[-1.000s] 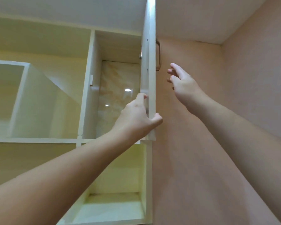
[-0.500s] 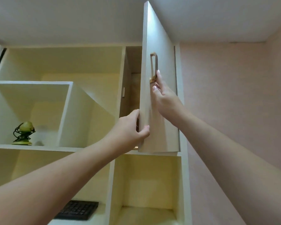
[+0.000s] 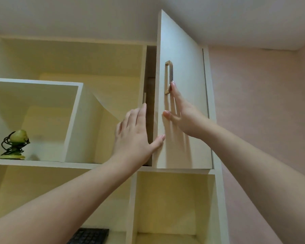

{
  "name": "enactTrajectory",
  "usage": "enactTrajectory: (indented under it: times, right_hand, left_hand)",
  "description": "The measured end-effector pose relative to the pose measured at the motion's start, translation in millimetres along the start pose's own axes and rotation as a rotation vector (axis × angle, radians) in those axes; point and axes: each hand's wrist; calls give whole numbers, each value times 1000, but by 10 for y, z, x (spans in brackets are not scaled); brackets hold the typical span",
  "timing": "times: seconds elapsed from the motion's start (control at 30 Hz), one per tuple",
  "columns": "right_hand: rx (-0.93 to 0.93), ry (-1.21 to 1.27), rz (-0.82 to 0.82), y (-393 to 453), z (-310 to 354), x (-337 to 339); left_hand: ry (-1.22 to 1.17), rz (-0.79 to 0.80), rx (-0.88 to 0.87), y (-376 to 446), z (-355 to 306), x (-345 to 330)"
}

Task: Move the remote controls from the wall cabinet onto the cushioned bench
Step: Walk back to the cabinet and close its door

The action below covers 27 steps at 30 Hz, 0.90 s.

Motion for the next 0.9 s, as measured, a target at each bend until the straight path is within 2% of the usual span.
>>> enactTrajectory:
  times: [0.17,0.5,0.67,0.9]
  right_hand:
    - [-10,-127,52,157,-40,-148]
    - [36,-387,-27,399,-241,-585]
    - [-8,-505,-15,503,-405,-822]
    - [-25,-560,-4,594,-510,-903]
  left_hand:
    - [-37,64,78,51,251,-149]
    - [-35,171,231,209,555,-526]
    - [111,137,154,208,562,-794]
    - [123,152,196,309,742,-941]
Point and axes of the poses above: each hand's wrist, its own y-axis towards the middle knuckle, its own x-axis out of the back of the hand, z = x × y, and after that the axes turned 4 degrees about y, right-handed
